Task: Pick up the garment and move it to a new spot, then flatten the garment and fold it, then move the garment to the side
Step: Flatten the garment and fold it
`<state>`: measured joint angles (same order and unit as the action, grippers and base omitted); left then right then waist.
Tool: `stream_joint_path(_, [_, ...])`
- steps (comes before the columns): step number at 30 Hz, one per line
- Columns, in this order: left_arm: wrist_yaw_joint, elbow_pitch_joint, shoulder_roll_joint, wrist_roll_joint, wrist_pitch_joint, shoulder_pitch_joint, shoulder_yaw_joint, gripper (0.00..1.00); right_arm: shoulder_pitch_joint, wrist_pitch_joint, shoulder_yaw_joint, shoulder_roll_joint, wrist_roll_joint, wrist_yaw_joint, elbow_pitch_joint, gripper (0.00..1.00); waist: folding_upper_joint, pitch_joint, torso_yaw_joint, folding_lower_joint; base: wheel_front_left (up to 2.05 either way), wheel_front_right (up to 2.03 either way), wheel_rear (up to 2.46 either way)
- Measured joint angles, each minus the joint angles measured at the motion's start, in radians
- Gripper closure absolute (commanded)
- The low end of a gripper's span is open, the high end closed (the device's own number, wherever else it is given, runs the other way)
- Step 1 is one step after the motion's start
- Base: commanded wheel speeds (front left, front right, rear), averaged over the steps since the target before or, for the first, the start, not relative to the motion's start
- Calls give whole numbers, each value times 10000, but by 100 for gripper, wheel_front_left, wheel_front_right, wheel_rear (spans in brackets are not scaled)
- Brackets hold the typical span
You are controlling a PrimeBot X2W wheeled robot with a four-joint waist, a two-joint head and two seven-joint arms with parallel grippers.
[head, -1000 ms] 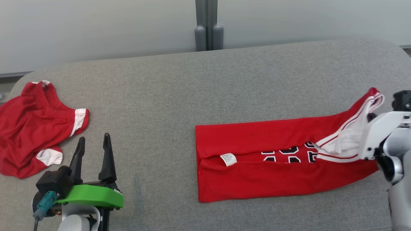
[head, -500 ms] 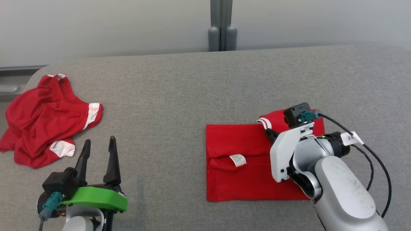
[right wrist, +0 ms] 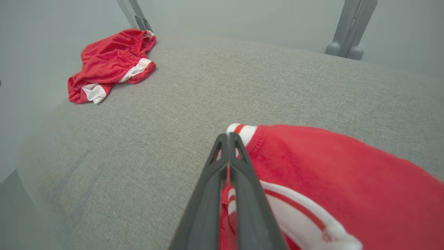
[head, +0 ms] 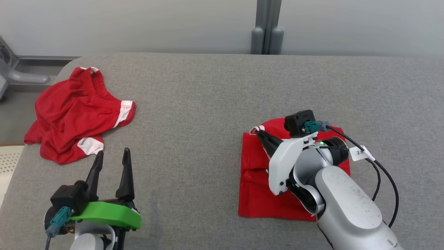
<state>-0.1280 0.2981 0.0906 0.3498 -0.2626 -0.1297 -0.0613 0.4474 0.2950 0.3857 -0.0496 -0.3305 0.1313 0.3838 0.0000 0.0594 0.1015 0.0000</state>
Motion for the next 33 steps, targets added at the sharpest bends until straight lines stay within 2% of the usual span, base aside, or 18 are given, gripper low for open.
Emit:
stream_joint_path(4, [0,13,-2,0,0,1,-15,0,14,-17,203,6,-240,0,382,100,0,-27,119,0,0,0,0])
stream_joint_path(12, [0,58,-40,12,0,3,-31,0,-379,723,727,4,-957,0,1085,100,0,-29,138,0,0,0,0])
stream_joint_path(13, [0,59,-42,12,0,3,-19,0,-445,871,807,4,-1045,0,1127,83,0,-29,124,1,0,0,0])
stream_joint_path(14, [0,56,-42,12,0,3,2,0,-543,1001,903,4,-1197,0,1122,52,0,-28,103,0,0,0,0])
stream_joint_path(15, [0,52,-42,12,0,3,23,0,-611,1051,961,10,-1425,0,1087,0,0,-25,79,0,0,0,0])
stream_joint_path(21, [0,42,-42,12,0,3,161,0,-615,445,1235,8,-2744,-2,75,0,0,-32,-100,0,0,0,0])
stream_joint_path(27, [0,12,-50,10,0,4,226,0,-310,-617,807,10,-2815,-2,-867,0,0,-95,-293,0,0,0,0])
stream_joint_path(33, [0,-13,-71,10,0,12,230,0,-338,-1308,-282,10,-2416,-2,-1655,0,0,-162,-431,0,0,0,0])
